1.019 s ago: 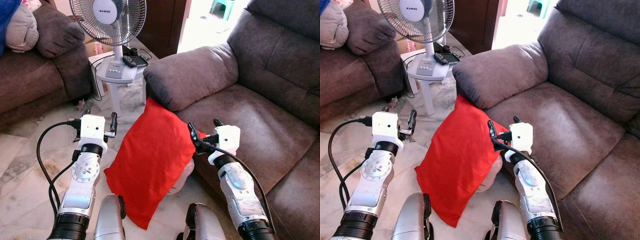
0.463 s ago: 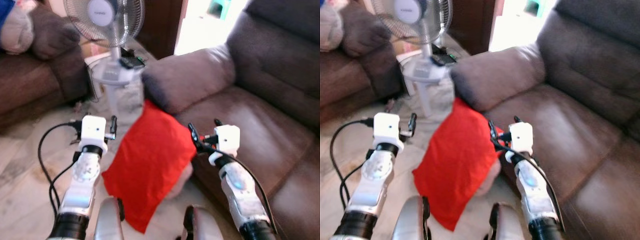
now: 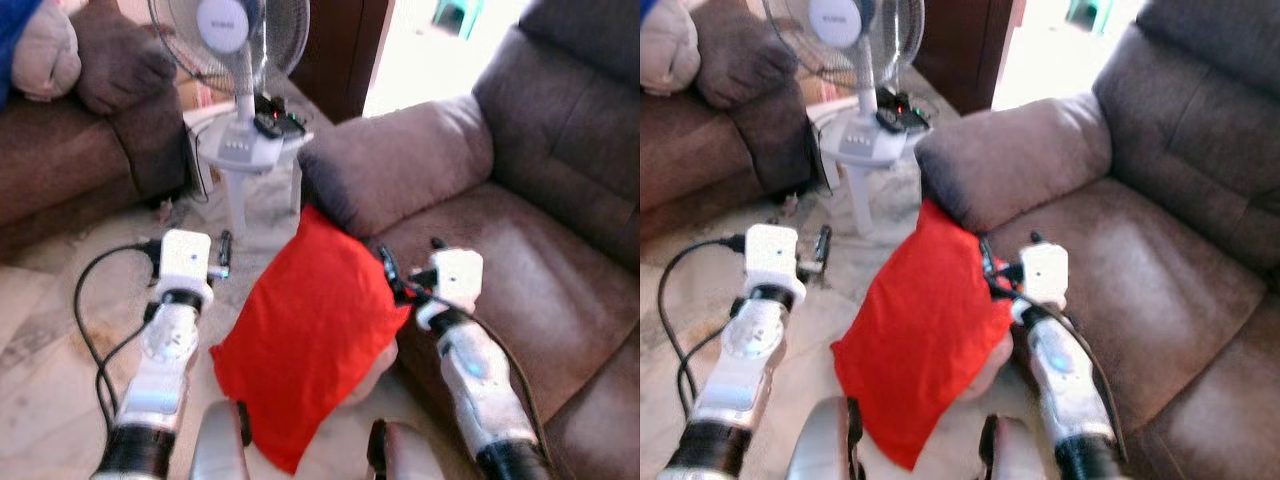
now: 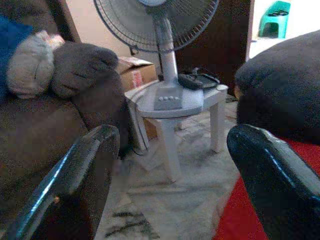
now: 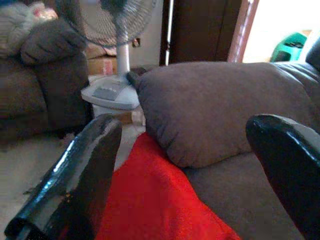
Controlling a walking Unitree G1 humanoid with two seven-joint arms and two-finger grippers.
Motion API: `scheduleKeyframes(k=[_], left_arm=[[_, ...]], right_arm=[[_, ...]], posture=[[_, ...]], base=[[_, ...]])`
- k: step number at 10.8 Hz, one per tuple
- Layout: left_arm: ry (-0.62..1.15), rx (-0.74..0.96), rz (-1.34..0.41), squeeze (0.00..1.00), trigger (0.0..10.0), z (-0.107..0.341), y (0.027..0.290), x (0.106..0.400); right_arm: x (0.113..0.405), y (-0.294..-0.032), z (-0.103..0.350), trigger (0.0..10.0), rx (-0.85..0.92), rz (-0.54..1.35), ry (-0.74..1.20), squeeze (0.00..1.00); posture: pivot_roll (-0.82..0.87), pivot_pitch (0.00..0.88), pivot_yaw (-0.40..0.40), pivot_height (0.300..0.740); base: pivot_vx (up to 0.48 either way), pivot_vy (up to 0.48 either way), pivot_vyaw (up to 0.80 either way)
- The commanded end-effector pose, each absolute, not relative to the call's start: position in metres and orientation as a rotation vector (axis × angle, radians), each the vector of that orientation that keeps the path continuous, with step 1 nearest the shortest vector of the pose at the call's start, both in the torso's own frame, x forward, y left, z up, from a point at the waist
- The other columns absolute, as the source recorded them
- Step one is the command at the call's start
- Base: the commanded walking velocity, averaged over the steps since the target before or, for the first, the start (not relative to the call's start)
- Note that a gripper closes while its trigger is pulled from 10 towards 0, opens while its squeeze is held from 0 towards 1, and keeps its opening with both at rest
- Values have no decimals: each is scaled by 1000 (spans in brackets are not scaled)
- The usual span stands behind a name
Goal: Move the pillow to the sofa from floor
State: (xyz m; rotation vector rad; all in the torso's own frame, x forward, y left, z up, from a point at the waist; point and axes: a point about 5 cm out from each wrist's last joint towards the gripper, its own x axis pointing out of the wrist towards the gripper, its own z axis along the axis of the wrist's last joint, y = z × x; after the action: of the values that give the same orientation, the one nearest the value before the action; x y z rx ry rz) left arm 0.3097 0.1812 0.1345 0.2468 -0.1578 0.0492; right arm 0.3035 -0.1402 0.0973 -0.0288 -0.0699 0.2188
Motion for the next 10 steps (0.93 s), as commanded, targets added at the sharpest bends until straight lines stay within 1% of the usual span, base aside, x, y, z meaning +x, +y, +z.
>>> scheduleKeyframes(k=[1, 4, 10], left_arm=[[-157, 252, 34, 0, 10000, 136, 175, 312], [-153, 255, 33, 0, 10000, 136, 176, 311], [-153, 257, 28, 0, 10000, 136, 175, 312]], right_arm=[[303, -148, 95, 10000, -46, 196, -55, 0], [304, -152, 95, 10000, -40, 169, -55, 0], [305, -153, 95, 10000, -38, 167, -51, 0]], posture=[[53, 98, -87, 597], [58, 99, -86, 597], [58, 90, -82, 597]], base=[[247, 0, 0], [251, 0, 0], [255, 0, 0]])
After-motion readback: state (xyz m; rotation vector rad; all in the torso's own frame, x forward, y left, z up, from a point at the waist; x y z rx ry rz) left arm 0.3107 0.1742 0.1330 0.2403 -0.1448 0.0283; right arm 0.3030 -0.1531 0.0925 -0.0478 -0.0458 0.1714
